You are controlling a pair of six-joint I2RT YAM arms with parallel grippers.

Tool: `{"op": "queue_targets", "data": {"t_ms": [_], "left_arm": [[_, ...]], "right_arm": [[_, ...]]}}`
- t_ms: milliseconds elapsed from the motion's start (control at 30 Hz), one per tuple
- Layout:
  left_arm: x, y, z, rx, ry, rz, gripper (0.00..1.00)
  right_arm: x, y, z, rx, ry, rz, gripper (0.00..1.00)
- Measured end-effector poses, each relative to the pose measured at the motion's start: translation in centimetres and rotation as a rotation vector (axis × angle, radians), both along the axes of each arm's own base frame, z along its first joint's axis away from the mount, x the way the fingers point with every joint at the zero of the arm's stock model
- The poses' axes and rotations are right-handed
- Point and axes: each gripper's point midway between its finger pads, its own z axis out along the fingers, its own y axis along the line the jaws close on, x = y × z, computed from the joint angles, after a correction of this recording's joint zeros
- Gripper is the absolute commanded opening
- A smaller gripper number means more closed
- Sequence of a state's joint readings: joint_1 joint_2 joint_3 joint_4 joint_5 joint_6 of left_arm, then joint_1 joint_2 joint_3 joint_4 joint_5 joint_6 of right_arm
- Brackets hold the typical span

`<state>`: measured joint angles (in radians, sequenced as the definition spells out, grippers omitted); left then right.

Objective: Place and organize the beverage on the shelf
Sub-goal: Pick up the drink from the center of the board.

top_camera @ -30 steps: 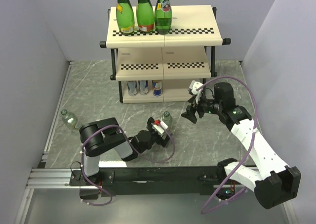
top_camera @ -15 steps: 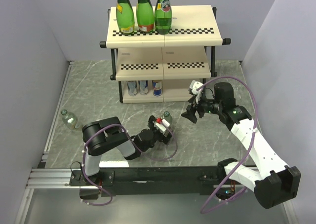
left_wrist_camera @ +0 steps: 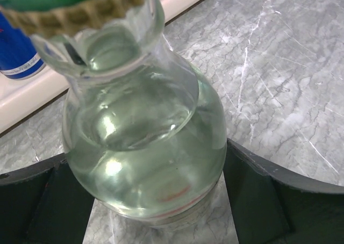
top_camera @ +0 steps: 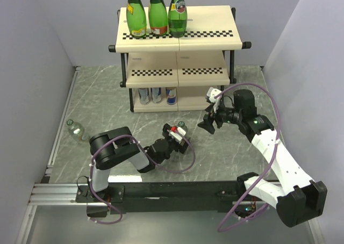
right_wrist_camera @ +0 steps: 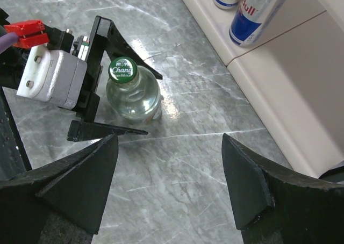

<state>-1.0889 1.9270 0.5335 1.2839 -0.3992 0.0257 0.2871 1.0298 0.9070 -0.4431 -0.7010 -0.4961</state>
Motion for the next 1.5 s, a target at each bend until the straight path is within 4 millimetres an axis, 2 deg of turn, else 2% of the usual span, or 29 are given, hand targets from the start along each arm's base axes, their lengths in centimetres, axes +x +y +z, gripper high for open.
{"op": "queue_targets", "data": {"t_ms": [300,400,433,500,533,600,633,800,1000,1100,1200,1433,1500], "left_arm": [[0.0,-0.1,-0.5,-0.007,0.018,0.002,0.84],[-0.1,-0.2,-0.8,-0.012,0.029,0.004,0.74],[-0.1,-0.2,-0.8,-0.016,0.032,0.004,0.61],[-0.1,-0.2,-0.7,-0.031,0.039,0.004,0.42],[-0.1,-0.2,-0.7,-0.037,0.043,0.006,0.25],[0.0,-0.2,-0.7,-0.044,0.050,0.007,0.06],[0.0,-0.2,-0.7,-0.045,0.053,0.006,0.00],[-0.3,0.2,-0.8,-0.045,0.056,0.004,0.00],[-1.2,1.6,-0.6,-0.015,0.069,-0.009,0.00],[-1.6,2.1,0.2,-0.008,0.072,-0.019,0.00],[-1.6,2.3,2.5,-0.051,0.051,-0.022,0.00],[-0.4,3.7,11.3,-0.256,-0.047,0.008,0.00],[0.1,4.5,12.9,-0.296,-0.049,0.022,0.00]], "right_arm": [[0.0,0.0,0.0,0.000,0.000,-0.001,0.83],[0.1,-0.1,0.0,0.000,0.000,-0.004,0.83],[0.1,-0.1,0.0,0.000,0.001,-0.005,0.83],[0.1,-0.1,0.0,0.000,0.001,-0.005,0.83],[0.1,-0.2,0.0,0.000,0.001,-0.005,0.83],[0.1,-0.2,0.0,0.000,0.001,-0.005,0.83],[0.1,-0.2,0.0,0.000,0.002,-0.005,0.83],[0.0,-0.2,-0.1,-0.001,0.007,-0.005,0.83],[-0.1,-0.1,-0.1,0.000,0.009,-0.003,0.83],[-0.1,-0.1,-0.1,0.001,0.010,-0.001,0.83],[-0.1,-0.1,-0.2,0.001,0.012,0.000,0.83],[-0.1,-0.2,-0.2,0.000,0.015,-0.003,0.83],[-0.1,-0.2,-0.2,0.000,0.015,-0.004,0.83]]}}
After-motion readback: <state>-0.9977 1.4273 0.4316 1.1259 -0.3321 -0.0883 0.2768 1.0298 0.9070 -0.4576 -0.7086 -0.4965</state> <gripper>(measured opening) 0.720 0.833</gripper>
